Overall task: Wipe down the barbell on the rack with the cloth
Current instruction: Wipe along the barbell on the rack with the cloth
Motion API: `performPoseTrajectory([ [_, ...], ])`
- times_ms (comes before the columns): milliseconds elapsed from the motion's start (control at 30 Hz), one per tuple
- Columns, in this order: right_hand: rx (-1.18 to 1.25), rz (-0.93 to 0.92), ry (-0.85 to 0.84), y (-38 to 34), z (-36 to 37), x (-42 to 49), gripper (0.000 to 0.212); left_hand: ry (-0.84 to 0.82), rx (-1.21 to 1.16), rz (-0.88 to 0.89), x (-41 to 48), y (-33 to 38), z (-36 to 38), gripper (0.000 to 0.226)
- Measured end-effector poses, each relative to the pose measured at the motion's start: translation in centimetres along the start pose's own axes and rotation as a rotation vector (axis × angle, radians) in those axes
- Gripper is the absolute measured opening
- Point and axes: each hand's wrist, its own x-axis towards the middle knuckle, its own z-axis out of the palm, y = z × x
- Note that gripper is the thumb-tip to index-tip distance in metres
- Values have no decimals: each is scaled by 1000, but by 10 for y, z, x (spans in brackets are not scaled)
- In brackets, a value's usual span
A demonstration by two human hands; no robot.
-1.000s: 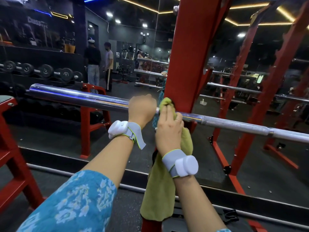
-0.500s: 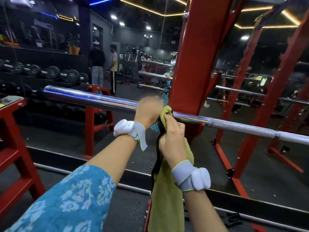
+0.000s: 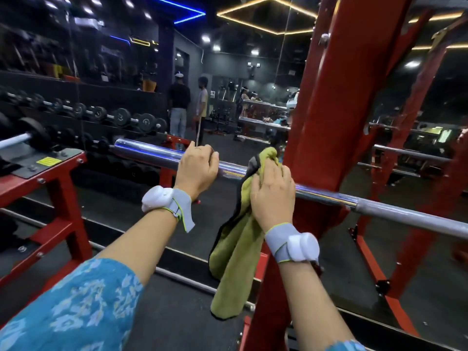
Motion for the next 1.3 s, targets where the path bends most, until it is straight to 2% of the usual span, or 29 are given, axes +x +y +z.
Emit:
performPoseTrajectory([
  [200, -195, 26, 68, -7, 18, 14, 31, 45, 60, 48, 8, -23, 4, 44],
  [333, -229, 73, 23, -27, 23, 31, 37, 82, 70, 83, 14, -39, 8, 41],
  [467, -177, 85, -119, -54, 38, 40, 38, 101, 128, 128, 14, -45, 11, 42],
  [600, -152, -46, 85, -64, 64, 25, 24, 179, 175, 198, 14, -54, 20, 38],
  [700, -150, -162, 232, -51, 69, 7, 30, 251, 195, 250, 13, -52, 20, 35],
  [800, -237, -42, 310, -45, 66, 11, 29, 245, 161, 250, 14, -53, 20, 35],
  [900, -232, 154, 294, -46, 60, 29, 26, 247, 157, 228, 14, -53, 20, 36],
  [967, -215, 198, 238, -56, 61, 38, 30, 235, 133, 233, 14, -54, 19, 36],
  [1067, -166, 88, 189, -71, 68, 41, 27, 230, 149, 224, 15, -52, 18, 36],
  [1200, -239, -58, 242, -64, 71, 14, 32, 207, 105, 192, 15, -53, 19, 35],
  [1300, -332, 3, 286, -43, 55, 8, 33, 209, 80, 175, 14, -50, 20, 35],
])
